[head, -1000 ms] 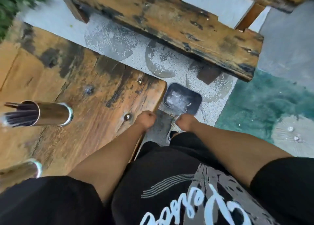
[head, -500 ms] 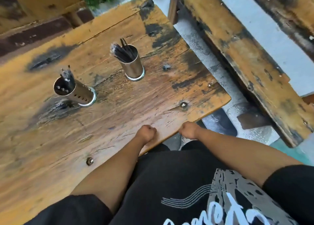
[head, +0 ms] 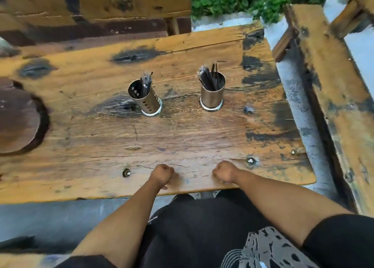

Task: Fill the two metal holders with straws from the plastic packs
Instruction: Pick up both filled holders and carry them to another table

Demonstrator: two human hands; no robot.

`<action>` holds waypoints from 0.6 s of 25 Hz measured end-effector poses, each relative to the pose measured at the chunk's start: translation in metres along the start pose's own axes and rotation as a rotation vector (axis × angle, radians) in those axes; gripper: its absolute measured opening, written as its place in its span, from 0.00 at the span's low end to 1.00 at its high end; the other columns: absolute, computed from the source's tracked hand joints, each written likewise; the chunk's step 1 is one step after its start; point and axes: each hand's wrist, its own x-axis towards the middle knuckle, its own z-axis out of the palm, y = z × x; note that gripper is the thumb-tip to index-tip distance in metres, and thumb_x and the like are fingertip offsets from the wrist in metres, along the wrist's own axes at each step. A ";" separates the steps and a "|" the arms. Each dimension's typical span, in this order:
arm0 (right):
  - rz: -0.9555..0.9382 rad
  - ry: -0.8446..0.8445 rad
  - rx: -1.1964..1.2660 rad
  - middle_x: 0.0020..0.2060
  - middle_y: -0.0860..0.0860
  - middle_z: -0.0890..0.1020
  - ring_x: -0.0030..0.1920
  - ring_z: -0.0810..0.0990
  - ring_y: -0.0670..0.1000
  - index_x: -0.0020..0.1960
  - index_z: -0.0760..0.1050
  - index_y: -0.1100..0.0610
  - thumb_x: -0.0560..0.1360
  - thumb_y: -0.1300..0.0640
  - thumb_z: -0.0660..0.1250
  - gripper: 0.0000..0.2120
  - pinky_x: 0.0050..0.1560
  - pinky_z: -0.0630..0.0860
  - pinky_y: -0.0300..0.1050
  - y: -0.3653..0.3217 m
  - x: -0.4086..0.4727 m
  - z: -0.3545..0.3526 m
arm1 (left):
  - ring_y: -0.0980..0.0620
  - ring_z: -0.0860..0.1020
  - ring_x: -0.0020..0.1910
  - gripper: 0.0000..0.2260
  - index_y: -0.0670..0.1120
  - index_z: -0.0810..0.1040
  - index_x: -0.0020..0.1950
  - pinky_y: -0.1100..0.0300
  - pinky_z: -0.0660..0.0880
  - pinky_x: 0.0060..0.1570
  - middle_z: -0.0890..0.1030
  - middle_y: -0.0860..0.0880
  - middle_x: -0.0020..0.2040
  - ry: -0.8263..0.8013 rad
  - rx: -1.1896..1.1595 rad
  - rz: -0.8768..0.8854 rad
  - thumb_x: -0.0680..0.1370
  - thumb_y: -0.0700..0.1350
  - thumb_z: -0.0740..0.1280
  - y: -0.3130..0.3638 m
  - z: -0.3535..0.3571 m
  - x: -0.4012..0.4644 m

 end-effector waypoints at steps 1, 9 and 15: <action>-0.002 -0.001 0.008 0.40 0.57 0.80 0.41 0.78 0.56 0.44 0.73 0.58 0.80 0.54 0.62 0.10 0.43 0.71 0.44 -0.002 0.002 -0.003 | 0.45 0.73 0.31 0.08 0.46 0.74 0.43 0.58 0.71 0.33 0.77 0.42 0.38 0.015 -0.021 -0.008 0.81 0.43 0.59 0.001 -0.003 0.001; 0.057 0.105 0.124 0.37 0.58 0.81 0.37 0.78 0.57 0.36 0.74 0.55 0.78 0.56 0.62 0.13 0.36 0.74 0.44 -0.041 0.030 -0.033 | 0.37 0.80 0.53 0.14 0.43 0.73 0.60 0.46 0.82 0.53 0.81 0.38 0.55 0.176 -0.020 0.056 0.79 0.49 0.67 0.022 -0.049 0.033; 0.052 0.283 0.301 0.40 0.50 0.79 0.46 0.79 0.54 0.39 0.72 0.51 0.76 0.60 0.66 0.09 0.51 0.75 0.45 -0.078 0.060 -0.043 | 0.38 0.80 0.54 0.21 0.43 0.70 0.66 0.48 0.80 0.52 0.81 0.39 0.55 0.164 -0.012 0.093 0.77 0.49 0.70 0.040 -0.097 0.062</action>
